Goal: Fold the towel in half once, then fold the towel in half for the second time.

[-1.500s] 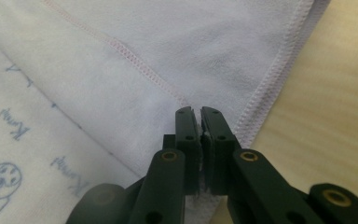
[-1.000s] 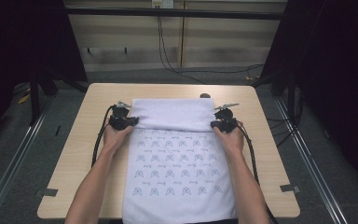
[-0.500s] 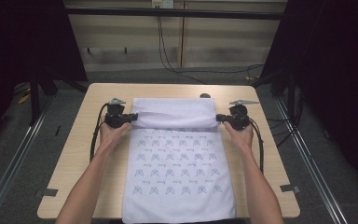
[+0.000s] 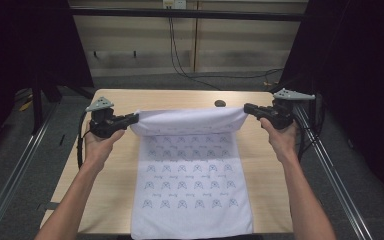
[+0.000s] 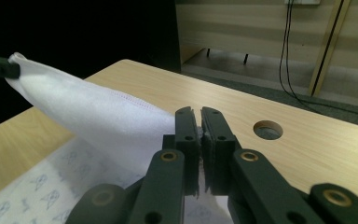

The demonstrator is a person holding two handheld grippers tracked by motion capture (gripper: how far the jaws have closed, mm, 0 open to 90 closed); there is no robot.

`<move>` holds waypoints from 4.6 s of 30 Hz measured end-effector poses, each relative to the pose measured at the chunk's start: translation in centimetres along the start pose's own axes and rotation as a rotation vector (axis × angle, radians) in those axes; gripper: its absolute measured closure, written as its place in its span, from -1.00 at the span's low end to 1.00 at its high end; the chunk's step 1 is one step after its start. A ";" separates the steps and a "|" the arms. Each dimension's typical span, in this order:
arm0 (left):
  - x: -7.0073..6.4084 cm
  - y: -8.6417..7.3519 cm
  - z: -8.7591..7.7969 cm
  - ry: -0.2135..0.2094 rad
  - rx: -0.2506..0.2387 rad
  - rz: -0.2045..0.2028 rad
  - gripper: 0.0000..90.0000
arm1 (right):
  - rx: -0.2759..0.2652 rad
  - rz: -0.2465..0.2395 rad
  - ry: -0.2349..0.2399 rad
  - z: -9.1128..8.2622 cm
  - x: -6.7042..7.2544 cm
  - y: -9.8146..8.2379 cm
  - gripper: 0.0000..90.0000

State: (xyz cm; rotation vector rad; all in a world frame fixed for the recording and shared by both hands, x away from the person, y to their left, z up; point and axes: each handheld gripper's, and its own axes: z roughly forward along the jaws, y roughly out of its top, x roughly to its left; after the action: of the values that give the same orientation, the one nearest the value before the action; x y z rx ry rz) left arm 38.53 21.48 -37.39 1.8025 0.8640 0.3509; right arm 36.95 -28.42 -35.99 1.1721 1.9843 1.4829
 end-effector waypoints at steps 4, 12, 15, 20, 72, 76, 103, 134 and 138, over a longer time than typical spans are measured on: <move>-2.1 0.8 -2.9 -0.026 -0.025 0.047 0.92 | -0.024 -0.025 0.034 -1.9 1.0 0.2 0.91; -5.6 0.3 -7.6 -0.111 -0.050 0.085 0.91 | -0.058 -0.100 0.091 -6.4 3.4 0.9 0.91; -6.7 -2.2 -7.8 -0.125 -0.015 0.087 0.91 | -0.039 -0.119 0.106 -7.6 4.4 -0.1 0.91; -7.9 -6.7 -7.9 -0.173 0.045 0.037 0.90 | 0.010 -0.083 0.139 -8.8 5.4 -4.9 0.91; -2.6 -11.6 4.8 -0.062 0.302 -0.021 0.49 | 0.417 -0.020 0.066 5.9 3.7 -12.9 0.25; -2.2 -12.4 5.2 -0.061 0.328 0.008 0.50 | 0.441 -0.070 0.034 6.5 3.9 -13.4 0.29; -4.6 -14.4 1.3 -0.124 0.356 0.043 0.55 | 0.465 -0.030 0.120 1.7 7.2 -15.6 0.29; 0.0 -9.8 0.9 -0.007 0.232 -0.004 0.39 | 0.379 0.003 -0.009 5.0 0.7 -11.4 0.20; 1.5 -10.6 1.5 0.000 0.244 -0.062 0.27 | 0.415 0.029 0.005 6.1 0.1 -12.7 0.19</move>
State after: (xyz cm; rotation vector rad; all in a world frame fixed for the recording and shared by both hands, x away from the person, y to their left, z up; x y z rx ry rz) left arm 36.30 23.43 -47.79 1.9941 0.9944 0.2123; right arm 36.49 -25.84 -49.81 1.3605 2.3603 1.1136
